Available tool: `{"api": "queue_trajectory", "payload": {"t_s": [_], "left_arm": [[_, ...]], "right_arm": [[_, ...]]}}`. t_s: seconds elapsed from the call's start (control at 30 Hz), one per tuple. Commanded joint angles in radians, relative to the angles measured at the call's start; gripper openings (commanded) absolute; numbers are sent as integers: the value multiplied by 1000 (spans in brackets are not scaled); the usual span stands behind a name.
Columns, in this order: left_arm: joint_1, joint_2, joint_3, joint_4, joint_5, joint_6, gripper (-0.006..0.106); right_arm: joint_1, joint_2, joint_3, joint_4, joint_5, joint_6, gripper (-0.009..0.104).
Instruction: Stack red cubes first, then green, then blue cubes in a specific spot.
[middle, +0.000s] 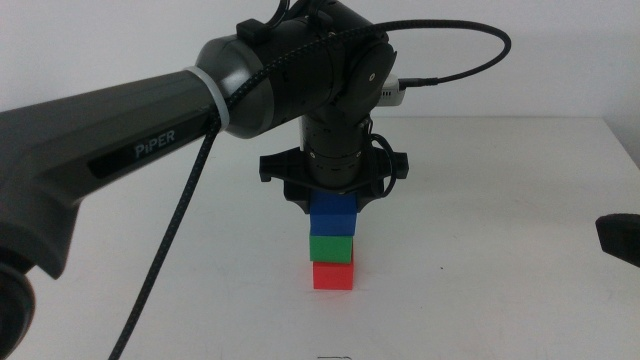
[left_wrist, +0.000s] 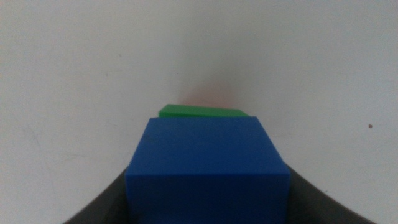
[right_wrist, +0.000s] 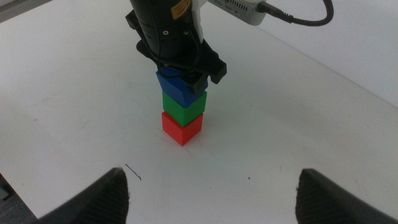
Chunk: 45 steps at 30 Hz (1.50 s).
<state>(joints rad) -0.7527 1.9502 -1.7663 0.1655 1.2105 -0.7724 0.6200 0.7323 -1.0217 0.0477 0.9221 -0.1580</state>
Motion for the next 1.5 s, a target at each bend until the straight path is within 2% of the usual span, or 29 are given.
{"api": "queue_trajectory", "payload": {"t_s": [0.0, 0.23, 0.4, 0.57, 0.9, 1.07, 1.27, 1.37, 1.47], "left_arm": [[-1, -50, -25, 26, -25, -4, 48], [-1, -50, -25, 33, -24, 0, 80], [-1, -53, -26, 30, -24, 9, 92], [-1, -102, -26, 15, -3, 65, 92], [-1, -366, -25, 12, 109, 220, 92], [-1, -496, -25, 60, 109, 320, 92], [34, -616, -16, 172, 108, 374, 92], [145, -674, -5, 79, 108, 469, 93], [311, -741, 21, -85, 96, 606, 93]], "right_arm": [[-7, 3, -24, -8, -72, -10, 85], [-7, 3, -24, -8, -72, -10, 85], [-7, 3, -24, -8, -72, -10, 85], [-7, 3, -24, -8, -72, -10, 85], [-7, 3, -24, -8, -72, -10, 85], [-7, 3, -24, -8, -72, -10, 85], [-7, 3, -24, -8, -72, -10, 85], [-7, 1, -24, -17, -72, -10, 85], [-7, 3, -24, -12, -72, -10, 85]]}}
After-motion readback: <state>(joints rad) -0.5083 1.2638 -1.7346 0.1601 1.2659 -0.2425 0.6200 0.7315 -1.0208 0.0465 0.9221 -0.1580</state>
